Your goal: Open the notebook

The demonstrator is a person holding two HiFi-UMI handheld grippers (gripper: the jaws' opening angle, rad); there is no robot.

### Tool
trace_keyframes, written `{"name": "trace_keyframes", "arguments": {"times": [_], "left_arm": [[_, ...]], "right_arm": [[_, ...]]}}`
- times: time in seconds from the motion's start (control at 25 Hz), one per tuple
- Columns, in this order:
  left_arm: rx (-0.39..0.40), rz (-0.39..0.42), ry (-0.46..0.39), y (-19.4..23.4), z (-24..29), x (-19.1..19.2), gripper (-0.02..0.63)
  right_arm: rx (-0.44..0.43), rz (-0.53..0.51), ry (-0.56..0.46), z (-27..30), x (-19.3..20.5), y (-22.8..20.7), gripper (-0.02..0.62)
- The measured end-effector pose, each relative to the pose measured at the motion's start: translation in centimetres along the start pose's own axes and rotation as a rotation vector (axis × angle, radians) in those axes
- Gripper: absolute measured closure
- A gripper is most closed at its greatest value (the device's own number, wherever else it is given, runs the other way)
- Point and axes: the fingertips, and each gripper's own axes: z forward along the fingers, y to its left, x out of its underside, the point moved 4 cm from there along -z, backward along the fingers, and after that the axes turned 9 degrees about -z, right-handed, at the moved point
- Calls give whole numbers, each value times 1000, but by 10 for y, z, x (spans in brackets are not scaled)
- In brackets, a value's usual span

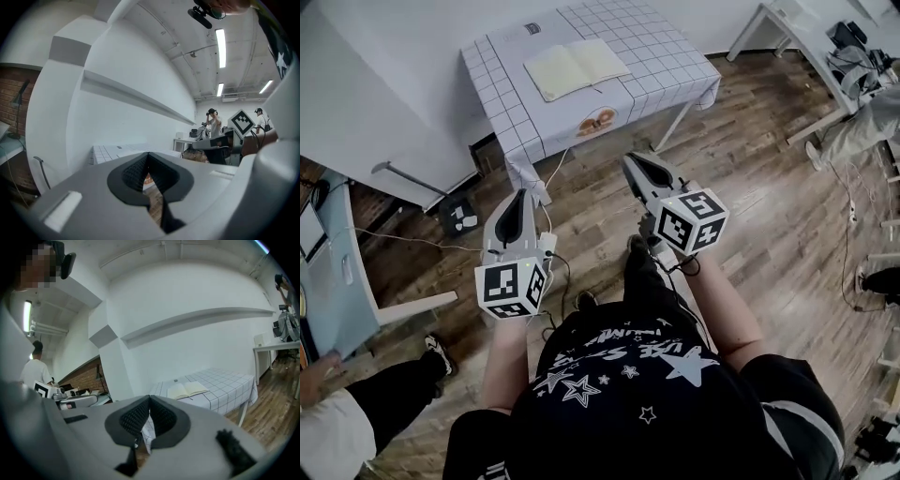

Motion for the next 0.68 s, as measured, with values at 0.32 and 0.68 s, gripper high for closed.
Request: {"name": "trace_keyframes", "arguments": {"times": [0.32,0.68], "left_arm": [[88,11,14,-27,-6,4,597],[100,-1,28,-63,-5,-38,597]], "right_arm": [[85,-3,6,-52,5,8,580],[76,17,-11,-80,-38,8,580]]}}
